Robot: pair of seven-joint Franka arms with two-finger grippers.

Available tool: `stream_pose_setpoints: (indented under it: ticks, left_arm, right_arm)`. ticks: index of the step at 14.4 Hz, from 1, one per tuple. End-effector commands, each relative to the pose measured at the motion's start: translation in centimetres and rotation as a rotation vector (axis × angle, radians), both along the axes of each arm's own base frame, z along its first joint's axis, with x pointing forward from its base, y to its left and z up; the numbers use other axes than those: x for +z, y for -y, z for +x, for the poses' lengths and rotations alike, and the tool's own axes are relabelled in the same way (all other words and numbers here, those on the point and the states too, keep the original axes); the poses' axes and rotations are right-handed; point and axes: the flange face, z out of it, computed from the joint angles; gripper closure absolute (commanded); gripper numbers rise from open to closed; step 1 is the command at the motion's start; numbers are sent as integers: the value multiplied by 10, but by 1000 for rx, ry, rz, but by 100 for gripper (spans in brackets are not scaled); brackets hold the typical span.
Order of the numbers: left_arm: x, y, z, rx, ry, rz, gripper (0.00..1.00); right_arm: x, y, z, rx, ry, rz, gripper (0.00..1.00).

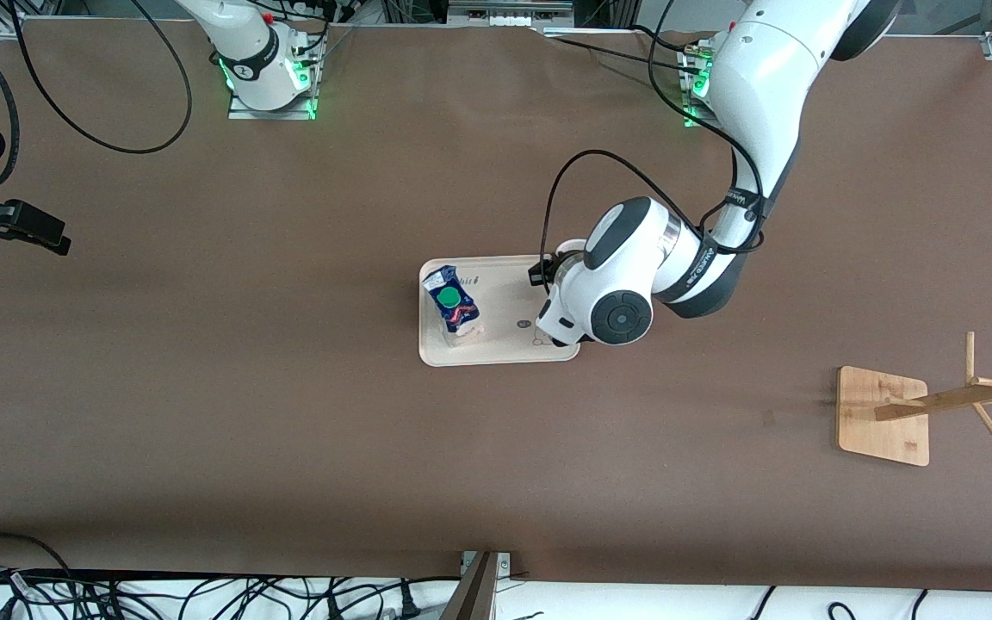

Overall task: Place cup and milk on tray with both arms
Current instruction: 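Lower the mug onto the tray beside the carton with the left gripper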

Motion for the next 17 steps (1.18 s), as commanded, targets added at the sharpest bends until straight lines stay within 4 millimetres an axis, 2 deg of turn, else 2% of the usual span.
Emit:
stream_pose_setpoints:
  ticks: [1, 4, 10, 14, 15, 16, 17]
  left_arm:
    - [-10, 9, 1, 7, -17, -23, 100]
    - [-21, 22, 15, 123, 8, -123, 100]
    - [-49, 29, 10, 124, -11, -117, 100]
    - [-57, 37, 4, 122, -3, -114, 100]
    - [-57, 36, 4, 116, -1, -119, 80]
    - [-56, 34, 6, 106, 9, -116, 1]
    - [-49, 34, 7, 99, 21, -112, 0]
  right_arm:
    - [-7, -4, -10, 2, -8, -13, 0]
    - [-10, -7, -8, 14, 1, 1, 0]
    - [-13, -8, -5, 18, -7, 2, 0]
    - [-15, -7, -3, 15, -8, 4, 0]
    - [-16, -5, -3, 12, -8, 4, 0]
    - [-16, -3, -3, 9, -8, 3, 0]
    - [-16, -1, -3, 8, -8, 3, 0]
